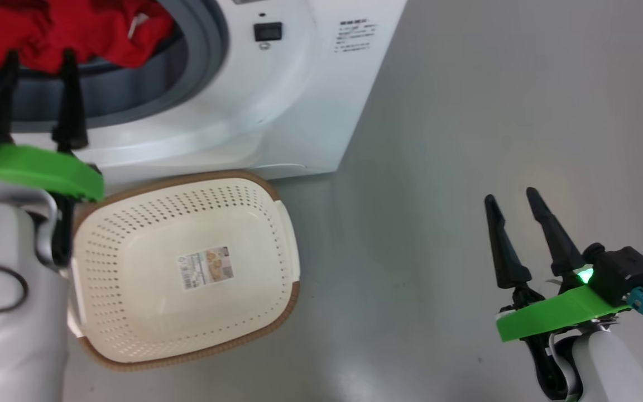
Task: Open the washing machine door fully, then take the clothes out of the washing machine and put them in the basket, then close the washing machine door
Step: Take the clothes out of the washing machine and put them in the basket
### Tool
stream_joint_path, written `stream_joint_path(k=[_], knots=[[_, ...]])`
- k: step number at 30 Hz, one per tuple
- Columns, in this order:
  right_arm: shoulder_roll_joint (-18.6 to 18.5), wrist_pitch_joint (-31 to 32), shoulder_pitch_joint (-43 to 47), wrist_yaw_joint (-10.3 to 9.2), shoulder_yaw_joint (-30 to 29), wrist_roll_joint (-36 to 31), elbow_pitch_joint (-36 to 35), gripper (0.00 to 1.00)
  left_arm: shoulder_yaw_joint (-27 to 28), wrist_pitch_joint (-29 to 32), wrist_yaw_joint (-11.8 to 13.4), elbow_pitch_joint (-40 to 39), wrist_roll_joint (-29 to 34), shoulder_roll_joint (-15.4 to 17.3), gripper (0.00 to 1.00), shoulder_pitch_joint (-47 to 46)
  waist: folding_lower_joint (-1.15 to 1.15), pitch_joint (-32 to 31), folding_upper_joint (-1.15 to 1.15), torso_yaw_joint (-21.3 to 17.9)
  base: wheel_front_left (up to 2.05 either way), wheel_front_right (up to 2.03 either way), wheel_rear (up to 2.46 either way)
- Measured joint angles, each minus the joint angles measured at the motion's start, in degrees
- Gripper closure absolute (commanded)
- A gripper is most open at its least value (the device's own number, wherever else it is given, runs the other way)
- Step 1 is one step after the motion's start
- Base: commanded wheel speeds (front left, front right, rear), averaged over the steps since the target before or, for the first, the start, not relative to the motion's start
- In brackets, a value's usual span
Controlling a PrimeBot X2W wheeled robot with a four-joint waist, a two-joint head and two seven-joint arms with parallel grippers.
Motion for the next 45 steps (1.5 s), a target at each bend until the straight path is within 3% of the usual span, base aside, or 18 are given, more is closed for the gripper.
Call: stream_joint_path(k=[18,43,44,45], knots=[[0.12,0.00,-2.70,0.01,3.63,2.50,-0.34,0.00,0.08,0.00,0.00,16.57,1.02,4.60,0.00,-17.24,0.00,6.51,0.00,-4.55,0.00,0.00,0.00],[0.13,0.00,-4.60,0.01,5.15,4.05,-1.15,0.00,-3.34,0.00,0.01,33.03,3.07,7.81,0.00,-27.99,0.00,10.01,0.00,-8.25,0.00,0.00,0.00],[0.13,0.00,-4.60,0.01,5.15,4.08,-1.18,0.00,-3.47,0.00,0.02,33.59,3.07,7.92,0.10,-28.33,0.00,10.01,0.00,-8.29,0.00,0.00,0.00],[0.13,0.00,-4.60,0.01,5.15,4.15,-1.21,0.00,-3.53,0.00,0.03,33.93,3.07,7.99,0.49,-28.54,0.00,10.00,0.00,-8.31,0.00,0.00,0.00]])
